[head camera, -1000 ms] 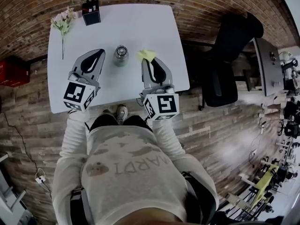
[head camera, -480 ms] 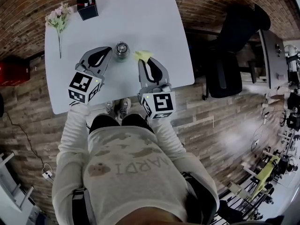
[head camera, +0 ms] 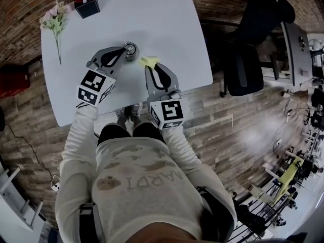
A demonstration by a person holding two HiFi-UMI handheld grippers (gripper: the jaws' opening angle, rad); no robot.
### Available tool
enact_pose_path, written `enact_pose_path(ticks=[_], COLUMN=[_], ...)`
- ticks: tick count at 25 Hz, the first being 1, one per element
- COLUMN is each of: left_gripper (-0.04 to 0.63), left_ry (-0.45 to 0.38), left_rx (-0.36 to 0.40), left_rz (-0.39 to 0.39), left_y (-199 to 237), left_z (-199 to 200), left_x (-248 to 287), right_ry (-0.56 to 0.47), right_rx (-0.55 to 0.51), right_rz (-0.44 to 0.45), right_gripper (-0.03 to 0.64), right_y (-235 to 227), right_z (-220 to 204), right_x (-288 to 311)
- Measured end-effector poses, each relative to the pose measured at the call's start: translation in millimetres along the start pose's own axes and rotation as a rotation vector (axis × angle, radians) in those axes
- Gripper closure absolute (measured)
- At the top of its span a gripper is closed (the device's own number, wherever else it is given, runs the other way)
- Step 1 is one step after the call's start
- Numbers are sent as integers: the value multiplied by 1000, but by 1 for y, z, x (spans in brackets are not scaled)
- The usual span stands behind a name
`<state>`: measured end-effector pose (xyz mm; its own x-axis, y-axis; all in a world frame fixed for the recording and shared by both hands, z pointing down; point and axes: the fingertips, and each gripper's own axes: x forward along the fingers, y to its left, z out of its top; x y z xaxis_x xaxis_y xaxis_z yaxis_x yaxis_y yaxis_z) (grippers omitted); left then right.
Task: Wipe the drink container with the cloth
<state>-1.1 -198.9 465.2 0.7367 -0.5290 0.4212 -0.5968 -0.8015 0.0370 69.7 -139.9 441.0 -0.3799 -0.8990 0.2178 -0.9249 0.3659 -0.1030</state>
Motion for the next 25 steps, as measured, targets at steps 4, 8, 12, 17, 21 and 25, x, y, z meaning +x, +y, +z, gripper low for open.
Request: enact_pose_path(ticks=[4, 8, 12, 17, 21, 25], left_gripper=[595, 595, 595, 595, 595, 595], left_ry=[35, 31, 32, 41, 44, 42], left_rx=[13, 29, 29, 41, 45, 42], left_rz=[-11, -16, -24, -26, -20, -20], left_y=[1, -1, -1, -2, -2, -3], left_z=[-4, -1, -1, -2, -2, -2], left_x=[6, 7, 7, 7, 7, 6], right_ry=[25, 64, 127, 161, 188, 207], right_rx=[-3, -6, -22, -32, -55, -72], right_rz=[4, 22, 61, 112, 140, 152], right_gripper=[544, 544, 543, 543, 543, 545], right_y=[0, 4, 17, 38, 52, 60], right_z=[-10, -26, -50, -62, -68, -70], right_x=[4, 9, 21, 40, 54, 62])
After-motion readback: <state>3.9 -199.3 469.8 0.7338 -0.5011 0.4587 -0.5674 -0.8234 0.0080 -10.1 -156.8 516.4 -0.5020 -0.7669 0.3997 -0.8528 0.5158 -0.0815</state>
